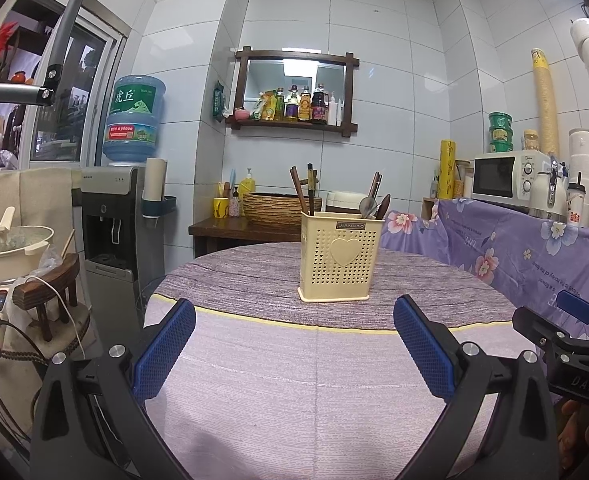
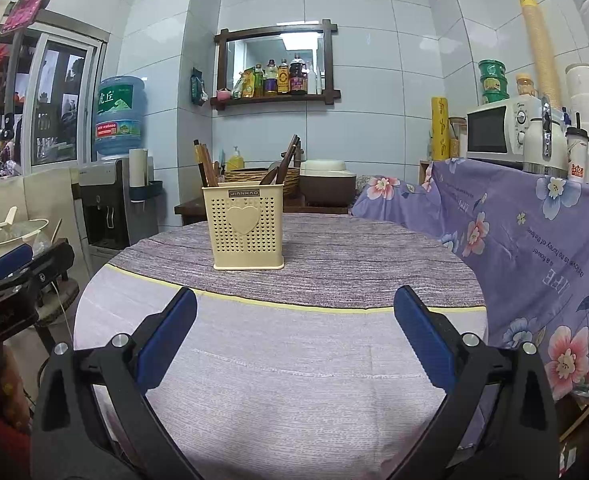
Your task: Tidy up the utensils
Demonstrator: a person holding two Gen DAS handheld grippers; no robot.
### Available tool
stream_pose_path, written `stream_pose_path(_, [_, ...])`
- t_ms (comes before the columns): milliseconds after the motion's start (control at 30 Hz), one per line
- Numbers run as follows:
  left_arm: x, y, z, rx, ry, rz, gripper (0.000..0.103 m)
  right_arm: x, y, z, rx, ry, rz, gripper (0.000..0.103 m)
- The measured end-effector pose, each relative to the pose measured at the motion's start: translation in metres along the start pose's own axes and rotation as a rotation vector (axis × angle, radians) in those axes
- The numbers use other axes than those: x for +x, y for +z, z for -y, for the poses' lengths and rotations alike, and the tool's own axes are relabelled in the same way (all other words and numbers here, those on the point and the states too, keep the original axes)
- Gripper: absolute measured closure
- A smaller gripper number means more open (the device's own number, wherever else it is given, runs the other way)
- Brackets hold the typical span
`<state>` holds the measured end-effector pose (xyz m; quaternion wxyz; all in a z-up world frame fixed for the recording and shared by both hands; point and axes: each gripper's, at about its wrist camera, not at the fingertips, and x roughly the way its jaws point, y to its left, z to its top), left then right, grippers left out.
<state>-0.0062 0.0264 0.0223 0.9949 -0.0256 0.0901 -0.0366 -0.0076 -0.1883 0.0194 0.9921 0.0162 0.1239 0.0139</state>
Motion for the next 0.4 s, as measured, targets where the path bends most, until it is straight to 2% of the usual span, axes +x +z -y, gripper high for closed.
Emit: stream_pose_path(400, [0.0014, -0.0015, 0.0005, 0.001, 0.004, -0.013, 0.005, 0.0024, 0.0, 0.0006, 0.001, 0.002, -0.01, 0.005])
